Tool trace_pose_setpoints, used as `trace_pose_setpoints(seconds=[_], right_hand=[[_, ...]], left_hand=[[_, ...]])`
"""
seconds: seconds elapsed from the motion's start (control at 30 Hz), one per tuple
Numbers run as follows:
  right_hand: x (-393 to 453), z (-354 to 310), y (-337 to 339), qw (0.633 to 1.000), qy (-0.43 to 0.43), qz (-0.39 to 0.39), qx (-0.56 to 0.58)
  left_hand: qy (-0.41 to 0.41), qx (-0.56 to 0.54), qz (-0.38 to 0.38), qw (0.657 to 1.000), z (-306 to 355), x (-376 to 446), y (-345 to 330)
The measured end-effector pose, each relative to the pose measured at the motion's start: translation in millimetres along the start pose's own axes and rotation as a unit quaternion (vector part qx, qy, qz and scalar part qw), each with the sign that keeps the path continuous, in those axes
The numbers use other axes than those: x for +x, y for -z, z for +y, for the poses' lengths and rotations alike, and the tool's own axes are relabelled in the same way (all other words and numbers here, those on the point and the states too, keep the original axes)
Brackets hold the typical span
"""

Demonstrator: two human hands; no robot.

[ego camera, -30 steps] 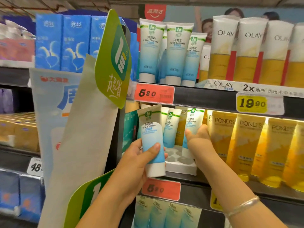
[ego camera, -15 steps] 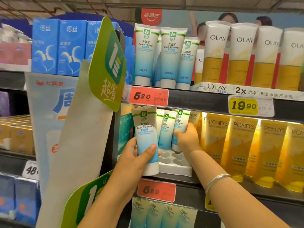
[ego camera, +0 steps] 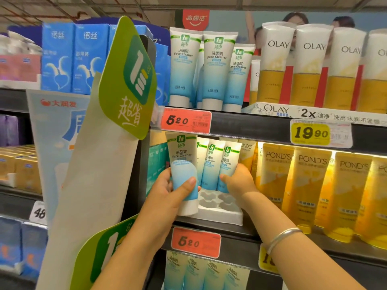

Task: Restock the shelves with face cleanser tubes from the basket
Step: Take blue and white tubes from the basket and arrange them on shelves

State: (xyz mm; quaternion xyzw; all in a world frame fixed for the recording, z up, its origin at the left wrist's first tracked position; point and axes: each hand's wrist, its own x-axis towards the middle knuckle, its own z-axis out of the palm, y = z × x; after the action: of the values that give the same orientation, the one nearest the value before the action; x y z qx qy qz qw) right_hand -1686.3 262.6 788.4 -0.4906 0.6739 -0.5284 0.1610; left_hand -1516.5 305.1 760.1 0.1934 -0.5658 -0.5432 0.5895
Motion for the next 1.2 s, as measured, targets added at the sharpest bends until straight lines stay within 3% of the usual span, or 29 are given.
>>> trace_pose_setpoints(seconds=[0.13,0.33,0.4,0.5,0.57,0.63,0.7,0.77,1.0,1.07,1.2], right_hand=[[-6.2,-3.7,7.9,0.997,-0.017,-0.002,-0.074],[-22.2,-24.5,12.5,0.991,0.071,0.036,-0.107],[-27.7,-27.5,12.5,0.991,0.083,0.046,-0.094],[-39.4,-24.2,10.9,0.985,0.171,0.035,-0.005],[-45.3,-25.8,10.5,0.976,0.197,-0.015,0.087],[-47.6,-31.1,10.0,0.965,0.172,-0.114,0.164],[-46.7,-36.2,7.1,0.948,0.143,-0.199,0.204],[-42.4,-39.1,2.3,0.94,0.131,-0.229,0.217],[-23.3,-50.7,-9.9,0.948,0.13,-0.212,0.197],[-21.7,-52.2,-17.3,0.958,0.163,-0.17,0.162],[-18.5,-51.0,-33.0,0.971,0.196,-0.093,0.096]], left_hand=[[-0.011,0.007,0.004,1.0,0.4,3.9,1.4],[-0.015,0.032,0.012,0.999,-4.0,9.4,-1.3],[-0.011,0.045,0.018,0.999,-5.4,9.6,-2.1],[-0.002,0.061,0.021,0.998,-7.3,9.8,-1.6],[-0.004,0.061,0.02,0.998,-7.9,11.1,-0.5],[-0.002,0.07,0.023,0.997,-7.5,13.4,-0.3],[-0.007,0.104,0.031,0.994,-7.0,17.4,0.1],[-0.024,0.155,0.042,0.987,-7.4,22.0,1.4],[-0.057,0.304,0.117,0.944,-7.0,37.3,4.7],[-0.075,0.362,0.154,0.916,-9.3,40.7,5.3],[-0.092,0.385,0.187,0.899,-14.3,43.9,6.0]])
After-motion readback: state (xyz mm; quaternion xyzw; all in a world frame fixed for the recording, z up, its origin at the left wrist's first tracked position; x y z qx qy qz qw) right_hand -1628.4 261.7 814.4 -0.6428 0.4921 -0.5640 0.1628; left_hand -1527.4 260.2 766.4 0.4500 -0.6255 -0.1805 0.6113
